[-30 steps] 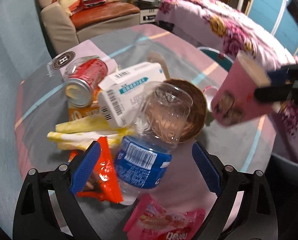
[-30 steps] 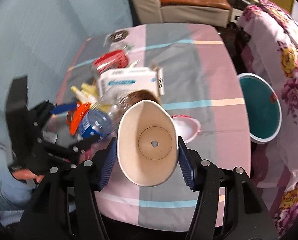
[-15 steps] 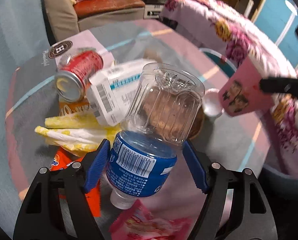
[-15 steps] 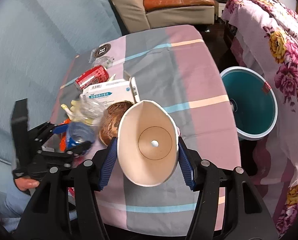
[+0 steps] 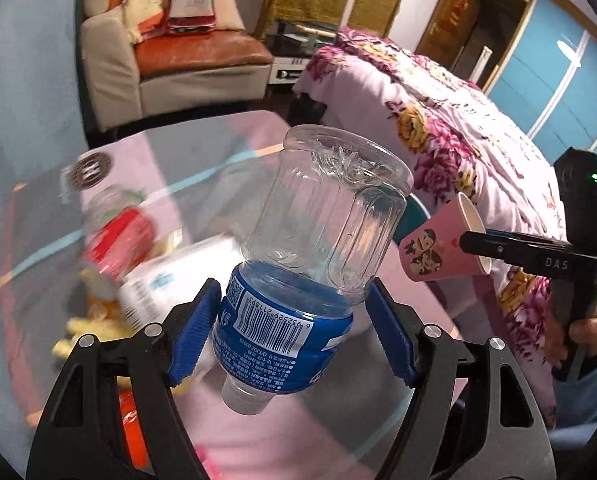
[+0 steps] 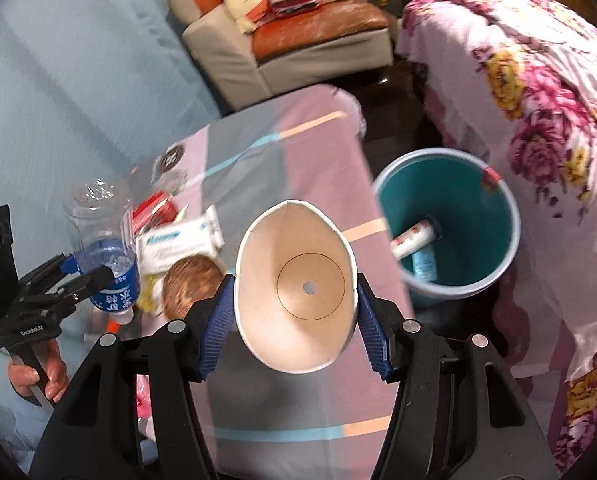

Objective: Collect trash
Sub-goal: 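Carry both to the bin and release the bottle and pink cup inside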

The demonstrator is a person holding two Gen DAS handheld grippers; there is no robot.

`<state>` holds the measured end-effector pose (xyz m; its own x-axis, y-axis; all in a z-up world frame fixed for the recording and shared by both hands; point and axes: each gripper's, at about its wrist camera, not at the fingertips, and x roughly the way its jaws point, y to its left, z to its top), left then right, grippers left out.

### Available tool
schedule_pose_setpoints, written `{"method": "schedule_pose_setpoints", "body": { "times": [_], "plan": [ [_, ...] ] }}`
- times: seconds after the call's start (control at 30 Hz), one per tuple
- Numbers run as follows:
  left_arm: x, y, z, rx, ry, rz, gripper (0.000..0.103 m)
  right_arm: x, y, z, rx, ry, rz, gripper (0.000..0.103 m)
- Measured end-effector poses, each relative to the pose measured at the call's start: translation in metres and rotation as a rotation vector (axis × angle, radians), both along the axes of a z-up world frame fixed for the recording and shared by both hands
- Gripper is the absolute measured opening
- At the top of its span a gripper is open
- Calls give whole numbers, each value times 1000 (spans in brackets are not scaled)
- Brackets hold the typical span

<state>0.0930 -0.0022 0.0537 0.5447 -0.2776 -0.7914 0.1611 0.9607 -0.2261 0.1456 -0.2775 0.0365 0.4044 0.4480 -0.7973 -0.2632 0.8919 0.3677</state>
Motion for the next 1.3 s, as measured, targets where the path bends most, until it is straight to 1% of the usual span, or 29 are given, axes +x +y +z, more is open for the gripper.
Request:
{"method": "schedule_pose_setpoints", "body": {
  "times": [0.1, 0.27, 0.33, 0.47, 0.67, 0.83, 0.97, 1.03, 1.13, 1.3],
  "plan": [
    [27, -27, -3, -20, 11, -26, 75, 14, -32, 2, 14, -20, -69, 55],
    [75, -95, -10, 4, 19, -116, 75, 38, -87, -4, 15, -42, -190, 55],
    [94, -124, -19, 21, 38, -152, 75, 47, -107, -11, 22, -35, -225, 55],
    [127, -174, -43, 49, 84, -213, 75, 59, -134, -23, 21, -22, -272, 55],
    [159, -217, -75, 67, 144, -260, 75, 74, -160, -39, 1, -4, -310, 55],
    [177, -241, -95, 87, 179, -288, 75, 83, -174, -49, -5, 9, -332, 55],
    [182, -252, -106, 105, 196, -301, 76, 87, -177, -54, -10, 19, -342, 55],
    [183, -253, -109, 115, 199, -302, 76, 88, -178, -57, -13, 24, -344, 56],
    [182, -249, -108, 114, 195, -291, 80, 89, -176, -57, -17, 26, -341, 56],
    [178, -234, -102, 84, 193, -268, 80, 91, -168, -53, -27, 19, -328, 56]
  ]
}}
